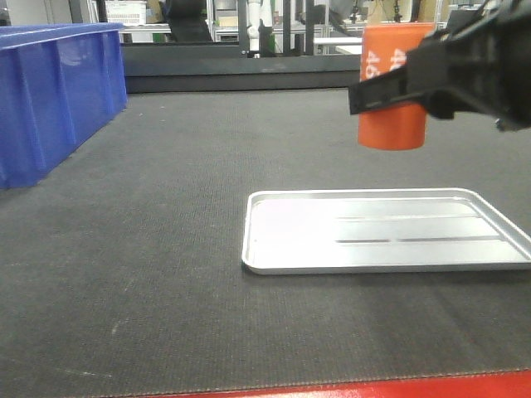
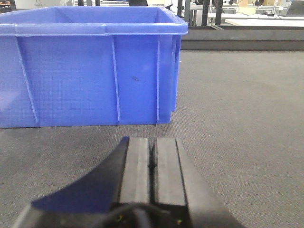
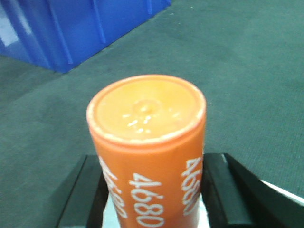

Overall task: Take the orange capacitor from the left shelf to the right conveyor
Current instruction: 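Lower the held cylinder with the right gripper onto the silver tray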

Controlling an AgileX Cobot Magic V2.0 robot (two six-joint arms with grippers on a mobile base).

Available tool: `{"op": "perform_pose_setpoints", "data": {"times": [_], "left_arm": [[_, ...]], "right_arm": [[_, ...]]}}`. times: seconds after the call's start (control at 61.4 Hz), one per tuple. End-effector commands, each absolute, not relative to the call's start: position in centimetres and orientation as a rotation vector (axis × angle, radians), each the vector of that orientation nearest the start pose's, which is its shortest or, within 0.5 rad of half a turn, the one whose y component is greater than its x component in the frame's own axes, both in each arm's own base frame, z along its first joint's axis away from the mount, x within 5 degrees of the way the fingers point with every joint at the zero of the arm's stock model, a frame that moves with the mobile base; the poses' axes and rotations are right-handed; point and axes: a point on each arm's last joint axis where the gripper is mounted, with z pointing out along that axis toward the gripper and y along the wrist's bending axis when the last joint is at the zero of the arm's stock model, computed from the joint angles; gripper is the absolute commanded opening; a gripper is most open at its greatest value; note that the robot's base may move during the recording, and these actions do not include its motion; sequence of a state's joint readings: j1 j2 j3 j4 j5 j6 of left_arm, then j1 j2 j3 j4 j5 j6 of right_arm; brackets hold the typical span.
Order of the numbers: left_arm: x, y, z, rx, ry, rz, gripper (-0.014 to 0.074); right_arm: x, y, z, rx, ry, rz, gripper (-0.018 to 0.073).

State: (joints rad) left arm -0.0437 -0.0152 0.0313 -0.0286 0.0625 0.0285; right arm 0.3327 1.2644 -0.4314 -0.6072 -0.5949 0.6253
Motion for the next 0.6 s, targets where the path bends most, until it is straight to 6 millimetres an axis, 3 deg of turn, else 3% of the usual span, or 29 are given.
{"op": "perform_pose_setpoints", "data": {"times": [0.0, 0.293, 0.586], "left_arm": [[5.7, -0.3, 19.8, 0.028, 1.489, -0.046, -0.0125], [5.7, -0.3, 19.8, 0.028, 1.489, -0.046, -0.0125], [5.7, -0.3, 19.8, 0.028, 1.489, -0.046, -0.0125]], "right_arm": [[22.4, 10.6, 24.3, -0.448, 1.637, 0.642, 0.005], [23.2, 11.1, 22.7, -0.552, 1.615, 0.587, 0.0067], [24.0, 10.9, 21.5, -0.517, 1.655, 0.56, 0.0424]]}}
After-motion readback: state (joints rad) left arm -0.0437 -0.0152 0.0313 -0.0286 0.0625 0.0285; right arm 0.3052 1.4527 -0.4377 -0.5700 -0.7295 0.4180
